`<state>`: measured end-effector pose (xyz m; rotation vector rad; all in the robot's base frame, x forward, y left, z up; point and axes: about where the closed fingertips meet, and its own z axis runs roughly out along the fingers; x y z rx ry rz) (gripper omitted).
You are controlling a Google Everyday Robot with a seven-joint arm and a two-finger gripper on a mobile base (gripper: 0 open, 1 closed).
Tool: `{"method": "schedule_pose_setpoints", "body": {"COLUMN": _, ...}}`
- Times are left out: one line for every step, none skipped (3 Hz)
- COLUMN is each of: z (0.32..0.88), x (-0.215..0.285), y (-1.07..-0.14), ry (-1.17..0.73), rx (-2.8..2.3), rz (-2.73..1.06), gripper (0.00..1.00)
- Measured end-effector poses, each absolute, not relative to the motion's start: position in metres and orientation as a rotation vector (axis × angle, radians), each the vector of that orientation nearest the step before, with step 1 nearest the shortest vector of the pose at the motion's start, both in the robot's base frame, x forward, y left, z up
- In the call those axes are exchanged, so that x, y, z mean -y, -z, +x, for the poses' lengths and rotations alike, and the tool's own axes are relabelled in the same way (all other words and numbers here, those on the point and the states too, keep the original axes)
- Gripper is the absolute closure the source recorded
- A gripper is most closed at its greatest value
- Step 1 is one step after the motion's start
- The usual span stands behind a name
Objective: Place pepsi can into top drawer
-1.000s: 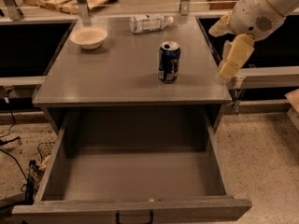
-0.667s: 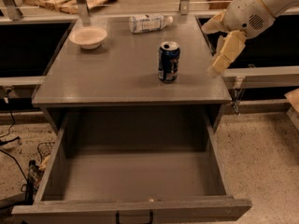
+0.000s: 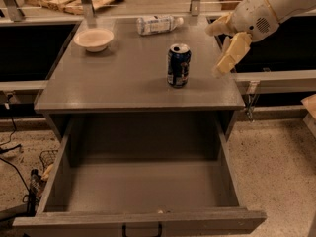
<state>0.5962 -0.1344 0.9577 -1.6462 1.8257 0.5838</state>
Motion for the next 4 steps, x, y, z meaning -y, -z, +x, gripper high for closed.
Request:
{"method": "schedule_pose_setpoints", "body": {"z": 0.597, "x": 0.134, "y": -0.957, "ry": -0.586, "rx": -1.824, "rz": -1.644, "gripper": 0.0}}
{"method": "schedule_pose_setpoints", "body": {"z": 0.601, "x": 0.133, "y": -0.952, "ry": -0.607, "rx": -1.814, "rz": -1.631, "gripper": 0.0}}
{"method": "schedule_pose_setpoints", "body": {"z": 0.618, "x": 0.133, "y": -0.936, "ry": -0.673, "rx": -1.796, "rz": -1.583, "gripper": 0.0}}
{"method": "schedule_pose_setpoints", "body": {"z": 0.639, "x": 0.13, "y": -0.919, "ry": -0.723, "rx": -1.78, "rz": -1.559, "gripper": 0.0}}
